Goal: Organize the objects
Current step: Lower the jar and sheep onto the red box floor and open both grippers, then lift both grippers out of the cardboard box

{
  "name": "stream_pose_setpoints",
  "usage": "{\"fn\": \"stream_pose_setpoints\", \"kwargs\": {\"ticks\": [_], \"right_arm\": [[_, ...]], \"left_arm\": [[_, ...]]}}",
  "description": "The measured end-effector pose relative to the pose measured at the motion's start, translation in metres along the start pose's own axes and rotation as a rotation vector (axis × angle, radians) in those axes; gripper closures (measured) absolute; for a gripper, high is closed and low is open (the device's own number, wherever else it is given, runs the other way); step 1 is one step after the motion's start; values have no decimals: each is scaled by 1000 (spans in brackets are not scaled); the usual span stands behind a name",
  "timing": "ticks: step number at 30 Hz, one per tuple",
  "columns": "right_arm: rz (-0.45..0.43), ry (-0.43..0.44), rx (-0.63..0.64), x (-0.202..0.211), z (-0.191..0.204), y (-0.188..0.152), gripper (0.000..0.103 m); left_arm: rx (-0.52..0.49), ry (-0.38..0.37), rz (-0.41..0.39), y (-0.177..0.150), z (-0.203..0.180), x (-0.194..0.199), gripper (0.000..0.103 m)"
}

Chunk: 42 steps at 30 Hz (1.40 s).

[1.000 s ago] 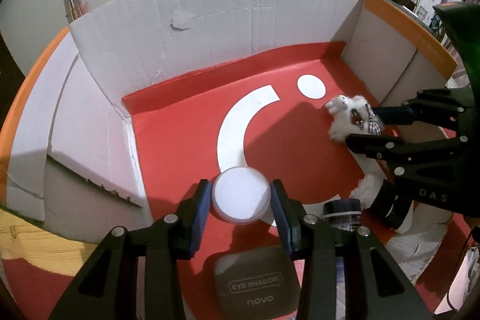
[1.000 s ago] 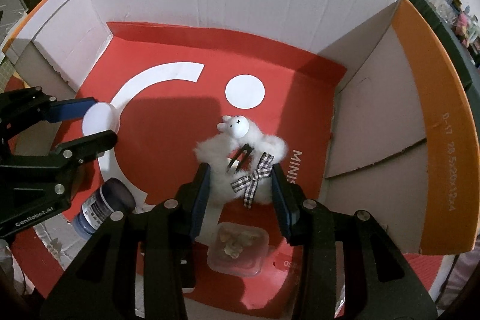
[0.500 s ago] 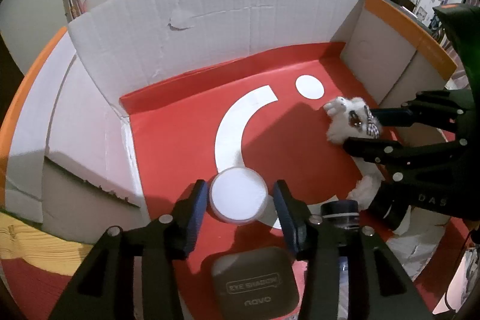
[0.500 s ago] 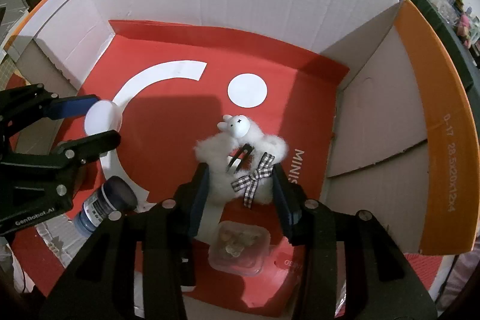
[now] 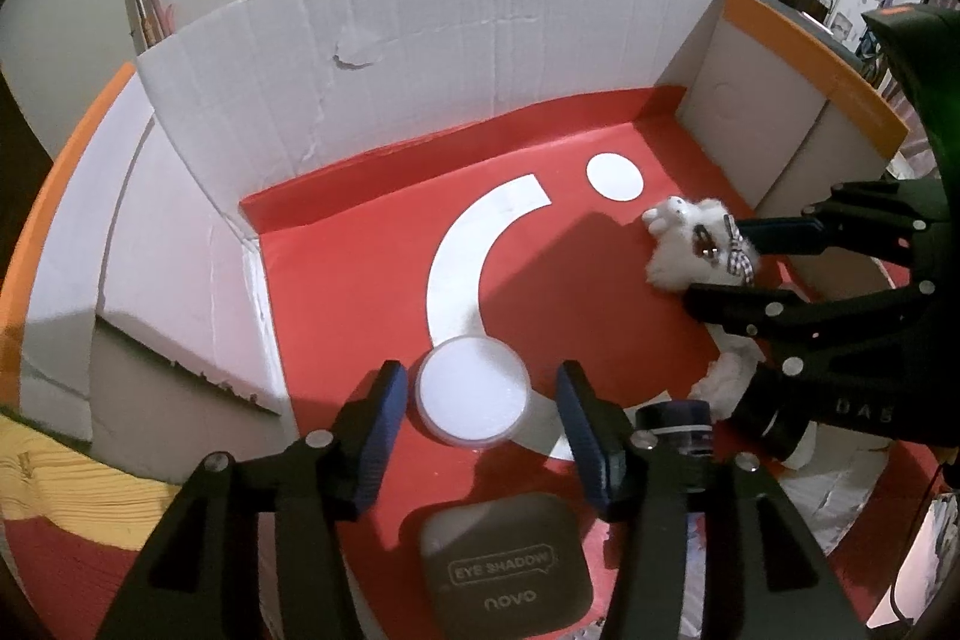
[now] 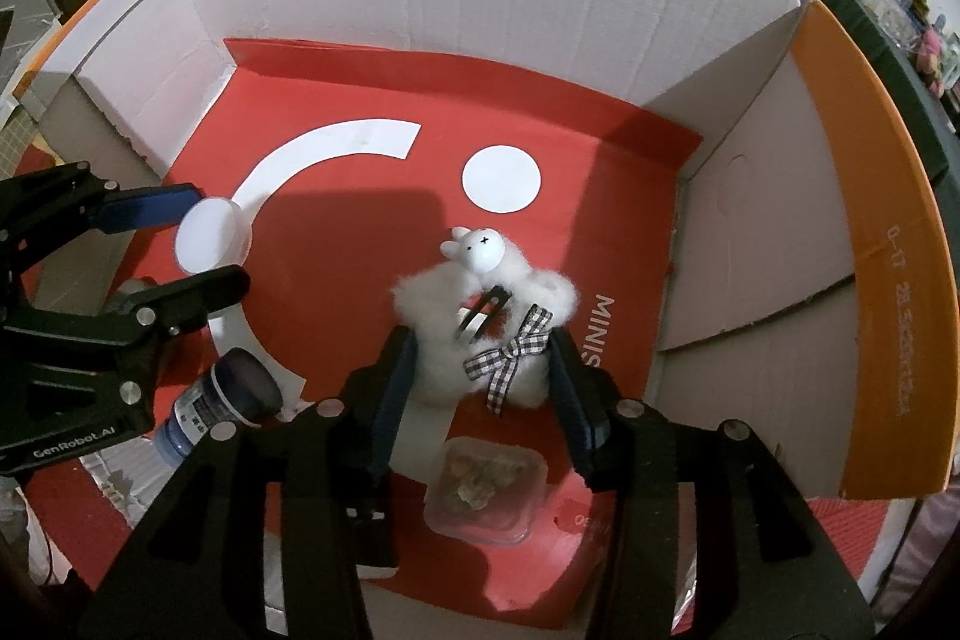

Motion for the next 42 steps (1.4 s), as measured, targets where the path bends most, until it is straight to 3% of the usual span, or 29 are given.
{"fn": "stream_pose_setpoints", "kwargs": {"ticks": [20, 23, 32, 42], "right_arm": [[-84, -41, 4, 51, 3, 3, 51], [-117, -38, -1, 70, 5, -13, 50], [-221, -43, 3, 102, 27, -11, 41], [-341, -69, 20, 145, 42, -30, 33]], "left_arm": [[35, 2, -61, 7, -6, 23, 41], [44, 2, -81, 9, -9, 31, 37], [71, -4, -174, 6, -10, 72, 29], [95, 12, -305, -12, -12, 119, 21]]}}
Point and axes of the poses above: each gripper's, at about its wrist camera, not at the fingertips, and x roughly against the way its jaws point, z to its left, y to its top, the point moved 9 cm from there along -x, roughly the way its jaws point, and after that the axes turned 10 degrees about x, right-handed, at the moved point
